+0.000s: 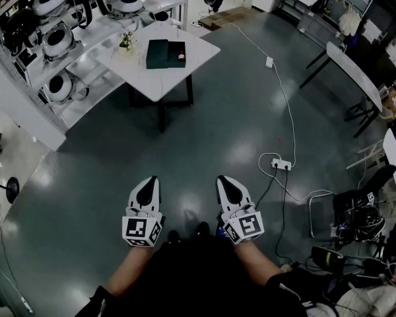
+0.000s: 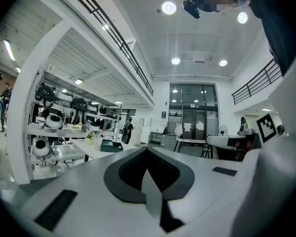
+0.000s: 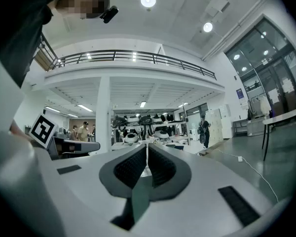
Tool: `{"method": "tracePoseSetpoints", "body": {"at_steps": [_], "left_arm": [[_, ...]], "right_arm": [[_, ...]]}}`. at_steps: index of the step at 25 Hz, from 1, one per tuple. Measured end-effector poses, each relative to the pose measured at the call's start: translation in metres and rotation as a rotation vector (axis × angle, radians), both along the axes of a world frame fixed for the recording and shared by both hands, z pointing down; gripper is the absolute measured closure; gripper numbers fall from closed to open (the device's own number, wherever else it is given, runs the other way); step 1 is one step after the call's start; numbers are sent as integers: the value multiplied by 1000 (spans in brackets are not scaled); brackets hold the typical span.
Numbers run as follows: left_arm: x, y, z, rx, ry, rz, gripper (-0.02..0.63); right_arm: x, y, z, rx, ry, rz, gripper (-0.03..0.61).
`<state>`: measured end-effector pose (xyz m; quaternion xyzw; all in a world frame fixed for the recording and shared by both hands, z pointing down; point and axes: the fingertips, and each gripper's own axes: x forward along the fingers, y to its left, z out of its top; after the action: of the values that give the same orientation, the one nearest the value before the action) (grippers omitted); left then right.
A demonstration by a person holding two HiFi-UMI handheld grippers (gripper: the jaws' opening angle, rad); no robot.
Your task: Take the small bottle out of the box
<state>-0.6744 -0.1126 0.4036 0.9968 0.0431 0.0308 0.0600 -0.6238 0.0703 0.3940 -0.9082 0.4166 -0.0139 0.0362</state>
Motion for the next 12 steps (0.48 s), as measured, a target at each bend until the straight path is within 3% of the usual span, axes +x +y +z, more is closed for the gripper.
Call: {"method": "tracePoseSetpoints", "body": {"at_steps": [4, 10, 12], "left_arm": [[-15, 8, 5, -22, -34, 9, 598], [-6, 34, -4, -12, -14, 12, 598], [1, 53, -5, -34, -6, 75, 598]], "right_arm": [[-16, 4, 6, -17, -36, -2, 538], [-12, 32, 0, -40, -16, -7, 540], [-5, 44, 1, 26, -54, -23, 538]]}}
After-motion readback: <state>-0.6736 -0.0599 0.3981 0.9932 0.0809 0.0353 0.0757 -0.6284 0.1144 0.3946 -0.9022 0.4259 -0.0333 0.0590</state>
